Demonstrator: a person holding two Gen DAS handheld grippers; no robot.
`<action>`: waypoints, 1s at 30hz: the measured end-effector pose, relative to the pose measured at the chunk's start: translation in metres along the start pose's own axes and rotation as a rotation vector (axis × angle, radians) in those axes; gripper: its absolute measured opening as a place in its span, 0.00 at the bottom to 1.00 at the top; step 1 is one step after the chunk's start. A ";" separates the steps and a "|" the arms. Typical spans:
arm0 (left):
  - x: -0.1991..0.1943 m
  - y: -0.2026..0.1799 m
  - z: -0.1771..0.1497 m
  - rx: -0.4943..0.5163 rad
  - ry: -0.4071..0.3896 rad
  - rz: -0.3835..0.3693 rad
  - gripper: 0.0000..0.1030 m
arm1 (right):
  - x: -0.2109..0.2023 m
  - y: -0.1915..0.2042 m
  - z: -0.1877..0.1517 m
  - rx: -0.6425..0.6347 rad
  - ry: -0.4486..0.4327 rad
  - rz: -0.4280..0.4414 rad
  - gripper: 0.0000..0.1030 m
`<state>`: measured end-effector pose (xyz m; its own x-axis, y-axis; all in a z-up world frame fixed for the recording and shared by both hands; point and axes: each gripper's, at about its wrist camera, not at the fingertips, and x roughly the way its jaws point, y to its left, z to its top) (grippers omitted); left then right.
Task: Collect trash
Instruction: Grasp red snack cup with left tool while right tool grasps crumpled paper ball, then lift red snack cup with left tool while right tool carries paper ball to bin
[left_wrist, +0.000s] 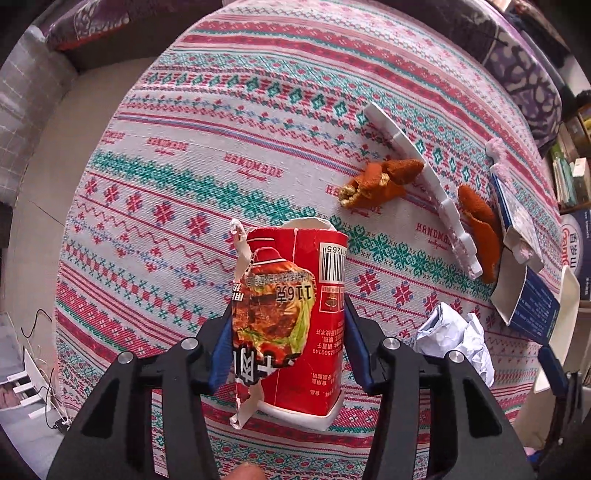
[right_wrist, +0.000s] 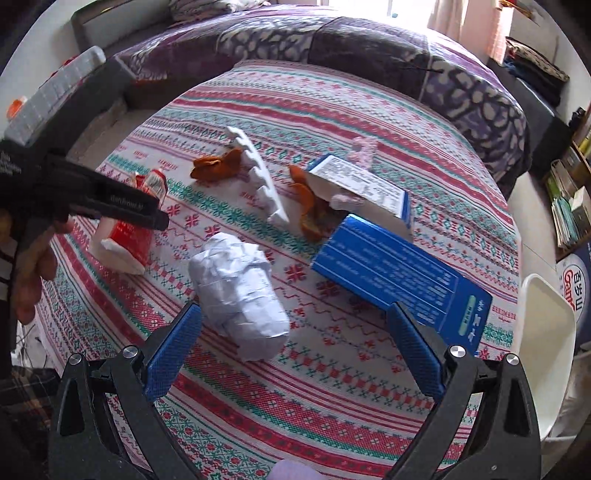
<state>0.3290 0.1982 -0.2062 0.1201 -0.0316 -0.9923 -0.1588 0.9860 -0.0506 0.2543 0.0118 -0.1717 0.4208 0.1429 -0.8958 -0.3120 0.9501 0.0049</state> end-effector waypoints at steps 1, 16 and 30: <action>-0.006 0.003 -0.001 -0.007 -0.017 -0.005 0.49 | 0.003 0.005 0.000 -0.013 0.006 -0.002 0.93; -0.058 0.019 -0.011 -0.056 -0.159 -0.043 0.50 | 0.037 0.024 0.005 0.044 0.116 0.099 0.39; -0.110 0.002 -0.011 -0.126 -0.425 -0.008 0.50 | -0.062 -0.025 0.039 0.212 -0.252 -0.011 0.39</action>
<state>0.3048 0.2020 -0.0986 0.5103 0.0572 -0.8581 -0.2711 0.9576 -0.0973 0.2693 -0.0095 -0.0987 0.6290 0.1712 -0.7584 -0.1328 0.9848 0.1121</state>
